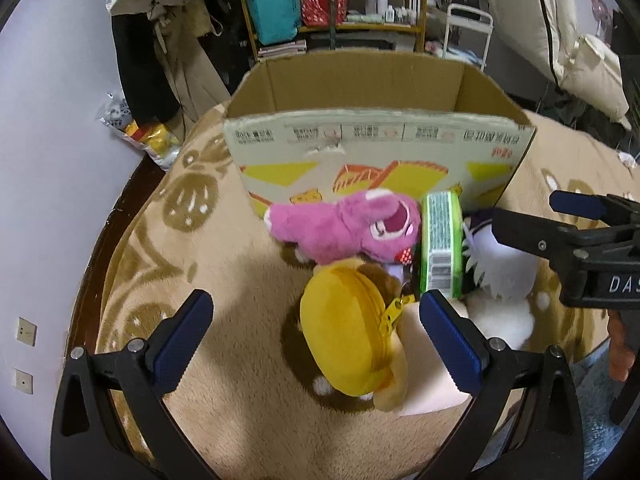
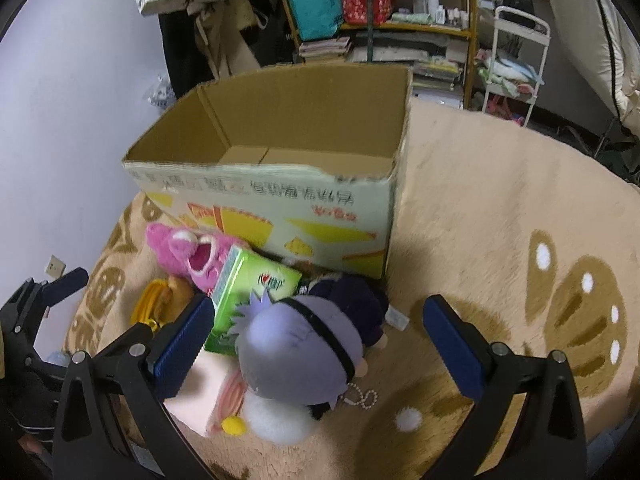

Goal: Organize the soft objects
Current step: 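Move the left tool toward the yellow plush while the right tool approaches the purple doll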

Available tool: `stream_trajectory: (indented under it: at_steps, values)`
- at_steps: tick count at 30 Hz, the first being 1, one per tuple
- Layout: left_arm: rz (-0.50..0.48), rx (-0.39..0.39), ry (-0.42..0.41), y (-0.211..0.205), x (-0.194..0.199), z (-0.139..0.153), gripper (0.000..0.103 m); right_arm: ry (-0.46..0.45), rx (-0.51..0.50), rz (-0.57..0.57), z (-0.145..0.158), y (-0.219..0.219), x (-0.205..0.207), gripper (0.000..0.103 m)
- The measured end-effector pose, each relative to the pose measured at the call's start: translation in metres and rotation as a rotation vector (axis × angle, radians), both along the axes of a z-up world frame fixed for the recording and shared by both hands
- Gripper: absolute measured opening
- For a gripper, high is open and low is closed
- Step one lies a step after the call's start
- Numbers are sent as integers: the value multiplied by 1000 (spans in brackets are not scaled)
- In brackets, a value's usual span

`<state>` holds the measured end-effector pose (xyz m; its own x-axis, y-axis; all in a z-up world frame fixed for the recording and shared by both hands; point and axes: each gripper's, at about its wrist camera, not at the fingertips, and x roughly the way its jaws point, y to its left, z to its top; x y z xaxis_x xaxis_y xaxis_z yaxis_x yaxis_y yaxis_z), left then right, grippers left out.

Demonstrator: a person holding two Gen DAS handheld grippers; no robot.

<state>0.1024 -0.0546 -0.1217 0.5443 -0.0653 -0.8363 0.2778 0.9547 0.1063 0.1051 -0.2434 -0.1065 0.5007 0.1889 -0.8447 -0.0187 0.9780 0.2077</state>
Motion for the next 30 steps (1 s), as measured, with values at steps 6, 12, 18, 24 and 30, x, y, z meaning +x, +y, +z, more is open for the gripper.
stream_trajectory:
  at_steps: [6, 12, 18, 24, 30]
  values:
    - [-6, 35, 48, 1, 3, -12, 102, 63, -14, 24, -15, 4, 0, 103]
    - [9, 52, 73, 3, 6, -17, 102, 101, -2, 23, -27, 3, 4, 103]
    - [12, 68, 73, 2, 6, -19, 102, 115, -21, 32, -35, 2, 8, 103]
    - [16, 71, 101, 4, 9, -24, 102, 122, -22, 42, -42, 7, 10, 103]
    - [24, 61, 113, 6, 11, -27, 103, 120, 6, 27, -41, -2, 13, 103]
